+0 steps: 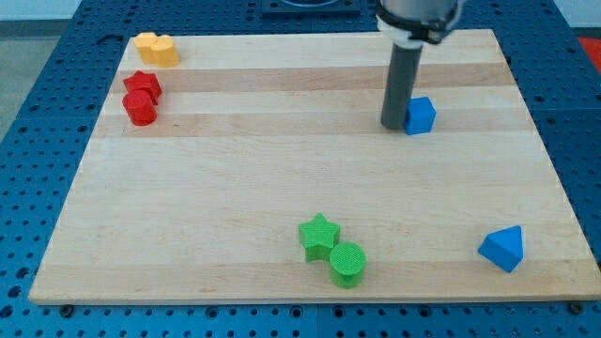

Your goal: Slide blue cube above the blue triangle

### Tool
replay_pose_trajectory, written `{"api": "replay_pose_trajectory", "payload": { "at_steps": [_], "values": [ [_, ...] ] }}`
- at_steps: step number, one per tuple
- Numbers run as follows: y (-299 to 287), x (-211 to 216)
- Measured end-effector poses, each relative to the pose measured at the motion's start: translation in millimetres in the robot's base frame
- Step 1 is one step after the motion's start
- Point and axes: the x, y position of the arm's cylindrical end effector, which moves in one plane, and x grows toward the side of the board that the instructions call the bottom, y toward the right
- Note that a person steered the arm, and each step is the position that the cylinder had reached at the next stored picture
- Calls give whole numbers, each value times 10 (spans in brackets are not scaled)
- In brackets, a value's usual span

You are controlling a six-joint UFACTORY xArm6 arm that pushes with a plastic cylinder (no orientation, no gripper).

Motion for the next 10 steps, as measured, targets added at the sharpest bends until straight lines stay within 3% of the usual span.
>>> {"api": "replay_pose_trajectory", "payload": {
  "at_steps": [1, 3, 5, 6, 9, 10],
  "values": [
    [136, 342],
    [-244, 32],
    [-230, -537],
    [88, -475],
    [658, 539],
    [658, 293]
  ]
}}
